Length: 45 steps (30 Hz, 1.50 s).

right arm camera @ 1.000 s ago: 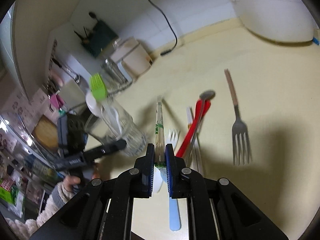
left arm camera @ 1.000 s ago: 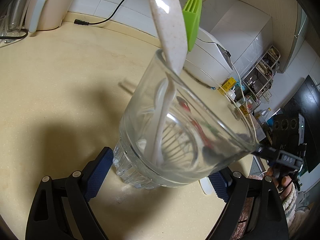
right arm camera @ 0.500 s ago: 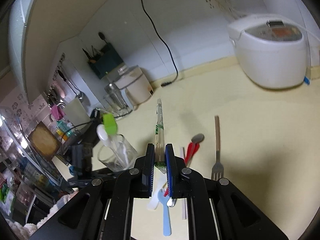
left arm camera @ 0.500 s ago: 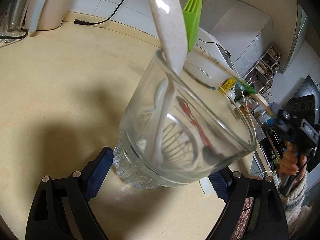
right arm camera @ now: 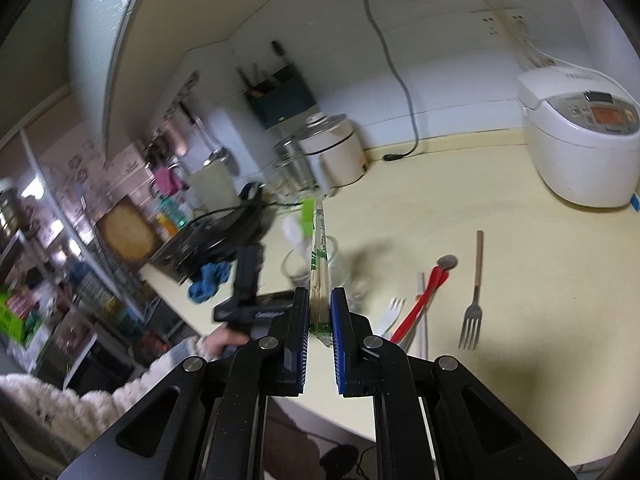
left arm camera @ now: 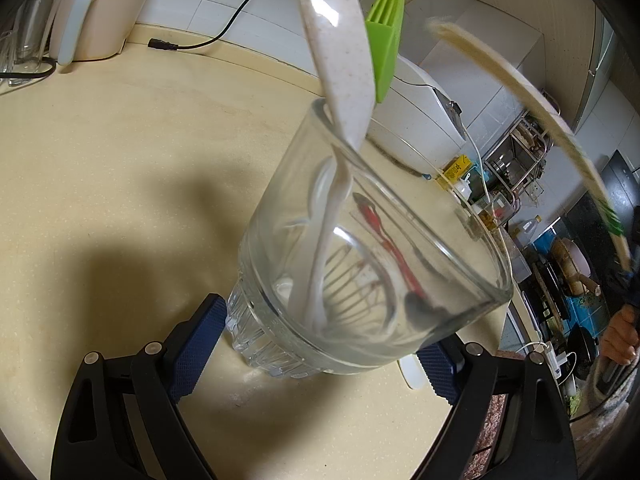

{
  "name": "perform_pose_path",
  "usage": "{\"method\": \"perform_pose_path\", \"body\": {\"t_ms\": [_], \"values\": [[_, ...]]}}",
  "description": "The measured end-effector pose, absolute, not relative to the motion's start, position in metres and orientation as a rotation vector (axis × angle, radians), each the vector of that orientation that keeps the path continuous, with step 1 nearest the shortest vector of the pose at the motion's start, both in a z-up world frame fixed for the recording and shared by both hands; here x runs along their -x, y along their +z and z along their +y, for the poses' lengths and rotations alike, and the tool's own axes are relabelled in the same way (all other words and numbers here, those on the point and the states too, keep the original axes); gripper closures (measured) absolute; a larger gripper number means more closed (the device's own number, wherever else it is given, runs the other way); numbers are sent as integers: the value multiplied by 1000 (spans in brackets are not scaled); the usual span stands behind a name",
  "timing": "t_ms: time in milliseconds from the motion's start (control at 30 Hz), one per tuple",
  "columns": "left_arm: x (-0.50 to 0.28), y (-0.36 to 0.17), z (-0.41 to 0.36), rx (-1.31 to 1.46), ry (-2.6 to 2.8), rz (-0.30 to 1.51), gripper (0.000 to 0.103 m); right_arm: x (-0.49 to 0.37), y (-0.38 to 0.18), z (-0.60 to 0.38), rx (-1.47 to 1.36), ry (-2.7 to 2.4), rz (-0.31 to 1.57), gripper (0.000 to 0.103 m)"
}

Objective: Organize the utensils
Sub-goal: 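Raise the chopsticks over the glass rim and lower them in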

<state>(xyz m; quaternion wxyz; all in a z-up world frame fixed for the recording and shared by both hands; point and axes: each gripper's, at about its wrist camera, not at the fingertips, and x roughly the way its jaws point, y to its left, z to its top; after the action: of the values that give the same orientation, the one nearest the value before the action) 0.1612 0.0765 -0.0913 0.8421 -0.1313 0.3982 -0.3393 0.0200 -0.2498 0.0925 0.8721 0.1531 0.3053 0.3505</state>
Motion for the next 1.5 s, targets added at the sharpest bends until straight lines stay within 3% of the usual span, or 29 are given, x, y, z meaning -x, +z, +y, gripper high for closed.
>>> {"method": "perform_pose_path", "body": {"t_ms": [367,833,1500], "values": [[-161,-91,77,277,-717,841,12,-8,103,-224,-138,751,752,92],[-161,-91,77,278,-717,841,12,-50,117,-209,-118,699,835,92],[-161,-91,74,281,-718,840,12,-90,181,-212,-208,699,784,92]]}}
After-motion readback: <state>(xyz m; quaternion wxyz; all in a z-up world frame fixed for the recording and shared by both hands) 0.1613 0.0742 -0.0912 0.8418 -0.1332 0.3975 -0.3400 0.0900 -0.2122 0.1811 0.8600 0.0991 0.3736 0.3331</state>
